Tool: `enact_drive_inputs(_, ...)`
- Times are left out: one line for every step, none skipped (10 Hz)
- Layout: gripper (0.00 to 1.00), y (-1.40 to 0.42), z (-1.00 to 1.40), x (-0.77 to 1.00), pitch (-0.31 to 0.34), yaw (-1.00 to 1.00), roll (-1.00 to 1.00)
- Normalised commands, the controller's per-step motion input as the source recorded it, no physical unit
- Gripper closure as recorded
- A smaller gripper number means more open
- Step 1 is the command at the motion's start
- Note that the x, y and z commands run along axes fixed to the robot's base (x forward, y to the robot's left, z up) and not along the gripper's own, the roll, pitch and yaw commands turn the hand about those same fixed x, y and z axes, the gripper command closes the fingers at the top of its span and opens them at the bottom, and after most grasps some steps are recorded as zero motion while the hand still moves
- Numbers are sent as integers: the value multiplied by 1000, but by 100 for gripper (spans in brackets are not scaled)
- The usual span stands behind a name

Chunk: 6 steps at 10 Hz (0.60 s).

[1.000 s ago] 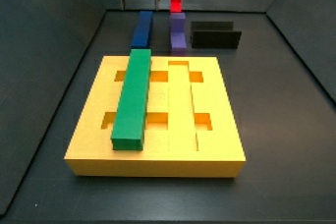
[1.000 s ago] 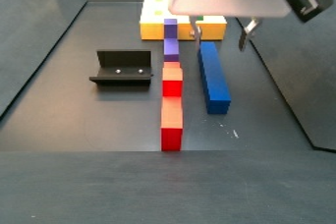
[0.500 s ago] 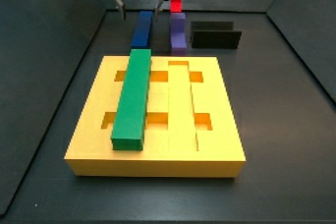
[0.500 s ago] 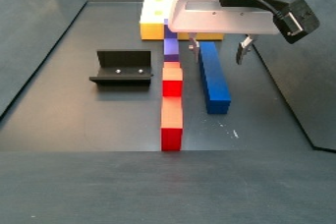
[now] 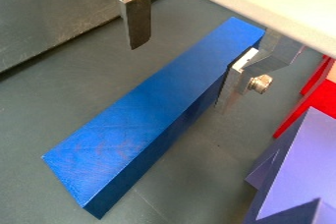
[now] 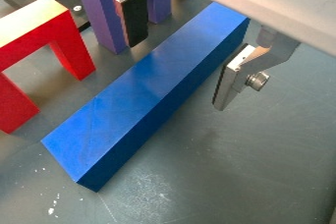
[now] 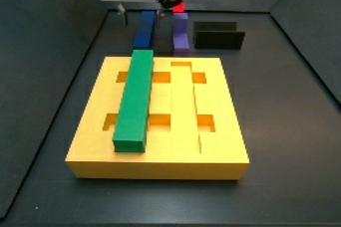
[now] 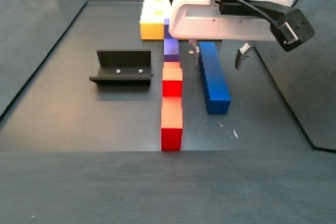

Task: Pick up the blue object. Move up. Move to above the board. Insert the blue object.
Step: Pick up the blue object.

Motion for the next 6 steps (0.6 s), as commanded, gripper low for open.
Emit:
enact_drive_inputs(0,0,-169,-91,-74,-23,-27)
enact_drive_inputs(0,3,-194,-111,-93,-9,-37)
enact_drive_inputs(0,0,-89,-37,-47,-3,-17)
enact_drive_inputs(0,0,-6,0,-20,0,-11)
enact_drive_inputs(0,0,-40,0,-26,0,-23)
enact_drive_inputs(0,0,-69,0,-27,0,-21)
